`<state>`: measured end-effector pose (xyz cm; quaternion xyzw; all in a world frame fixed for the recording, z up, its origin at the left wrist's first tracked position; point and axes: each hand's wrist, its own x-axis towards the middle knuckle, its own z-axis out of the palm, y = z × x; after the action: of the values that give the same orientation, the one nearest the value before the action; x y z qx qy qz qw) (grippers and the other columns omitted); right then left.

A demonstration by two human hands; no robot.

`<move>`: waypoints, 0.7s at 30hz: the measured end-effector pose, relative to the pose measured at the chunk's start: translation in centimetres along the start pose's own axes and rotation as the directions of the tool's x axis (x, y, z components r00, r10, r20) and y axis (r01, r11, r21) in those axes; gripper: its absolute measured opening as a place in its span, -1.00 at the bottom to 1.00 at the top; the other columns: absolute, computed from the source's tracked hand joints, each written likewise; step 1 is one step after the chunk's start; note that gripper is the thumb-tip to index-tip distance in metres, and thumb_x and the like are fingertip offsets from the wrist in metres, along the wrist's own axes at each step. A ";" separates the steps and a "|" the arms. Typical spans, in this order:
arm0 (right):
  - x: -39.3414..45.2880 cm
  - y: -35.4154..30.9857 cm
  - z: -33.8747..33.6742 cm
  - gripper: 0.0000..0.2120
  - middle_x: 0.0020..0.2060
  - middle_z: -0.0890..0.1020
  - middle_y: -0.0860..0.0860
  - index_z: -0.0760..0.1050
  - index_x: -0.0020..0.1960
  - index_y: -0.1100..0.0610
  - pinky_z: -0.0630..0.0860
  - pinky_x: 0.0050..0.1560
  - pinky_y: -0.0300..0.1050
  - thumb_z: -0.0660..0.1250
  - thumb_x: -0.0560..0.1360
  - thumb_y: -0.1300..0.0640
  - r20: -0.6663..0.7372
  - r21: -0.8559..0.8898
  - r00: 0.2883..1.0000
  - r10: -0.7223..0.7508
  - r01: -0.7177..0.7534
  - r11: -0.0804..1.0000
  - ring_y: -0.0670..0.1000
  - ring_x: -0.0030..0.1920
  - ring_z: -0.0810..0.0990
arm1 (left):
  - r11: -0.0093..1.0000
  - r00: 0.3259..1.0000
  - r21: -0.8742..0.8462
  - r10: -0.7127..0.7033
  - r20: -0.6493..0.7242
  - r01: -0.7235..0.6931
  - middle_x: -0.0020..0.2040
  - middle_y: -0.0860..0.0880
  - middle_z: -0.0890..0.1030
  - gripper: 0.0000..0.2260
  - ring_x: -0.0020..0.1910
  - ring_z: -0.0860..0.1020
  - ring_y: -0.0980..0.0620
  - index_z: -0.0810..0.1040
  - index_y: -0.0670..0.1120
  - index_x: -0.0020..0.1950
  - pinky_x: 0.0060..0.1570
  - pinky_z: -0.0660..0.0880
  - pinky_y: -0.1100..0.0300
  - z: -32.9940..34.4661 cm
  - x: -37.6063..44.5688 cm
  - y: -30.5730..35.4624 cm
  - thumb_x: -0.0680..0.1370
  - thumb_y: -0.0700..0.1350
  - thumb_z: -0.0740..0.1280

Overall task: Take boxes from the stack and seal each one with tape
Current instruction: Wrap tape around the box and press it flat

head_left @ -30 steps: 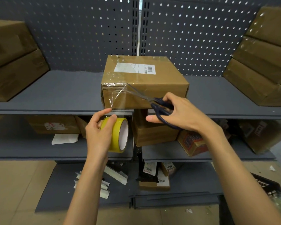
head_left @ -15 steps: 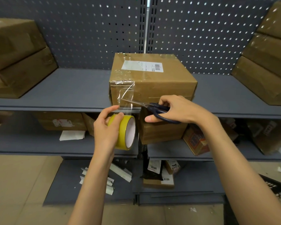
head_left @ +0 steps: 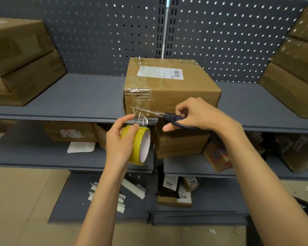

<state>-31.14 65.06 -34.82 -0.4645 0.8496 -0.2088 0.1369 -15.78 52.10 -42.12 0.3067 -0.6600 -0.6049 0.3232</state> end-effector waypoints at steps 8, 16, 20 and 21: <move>0.3 0.5 0.5 -0.42 -0.48 0.43 0.00 0.43 -0.38 0.19 0.29 -0.36 -0.14 0.48 0.15 -0.33 -0.005 -0.088 1.000 0.005 -0.006 0.996 -0.01 -0.39 0.36 | 0.998 0.999 -0.050 -0.035 -0.029 0.033 0.01 0.15 0.55 -0.76 -0.03 0.52 0.21 0.56 0.03 0.20 -0.16 0.40 0.41 0.0 -0.2 -0.4 0.57 -0.18 0.31; -0.7 -0.5 1.1 -0.44 -0.49 0.44 -0.04 0.39 -0.38 0.11 0.25 -0.41 -0.20 0.39 0.19 -0.40 -0.118 -0.177 0.991 -0.056 0.034 0.984 -0.04 -0.43 0.38 | 0.999 0.999 -0.042 -0.010 -0.047 0.008 0.02 0.20 0.52 -0.74 -0.02 0.51 0.22 0.54 0.04 0.23 -0.15 0.40 0.40 -0.3 -0.5 -0.6 0.57 -0.18 0.31; -1.5 -1.4 0.3 -0.47 -0.48 0.45 -0.08 0.44 -0.33 0.09 0.26 -0.42 -0.20 0.38 0.22 -0.41 -0.238 -0.312 0.964 -0.122 0.043 0.949 -0.08 -0.41 0.42 | 0.995 0.998 -0.097 0.031 -0.063 -0.037 0.04 0.15 0.56 -0.79 0.04 0.52 0.17 0.58 0.08 0.12 -0.08 0.42 0.35 0.2 -0.9 -0.1 0.57 -0.20 0.30; -1.6 -1.4 0.3 -0.47 -0.49 0.45 -0.09 0.43 -0.34 0.08 0.26 -0.42 -0.19 0.36 0.21 -0.42 -0.257 -0.303 0.958 -0.127 0.045 0.952 -0.09 -0.41 0.41 | 0.992 0.997 -0.116 0.037 -0.063 -0.045 0.04 0.13 0.58 -0.80 0.04 0.52 0.16 0.59 0.10 0.06 -0.04 0.44 0.32 0.4 -1.0 0.1 0.57 -0.20 0.30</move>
<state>-29.12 65.67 -34.34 -0.4834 0.8606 -0.1481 -0.0617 -15.45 53.12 -42.06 0.2918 -0.6195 -0.6262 0.3729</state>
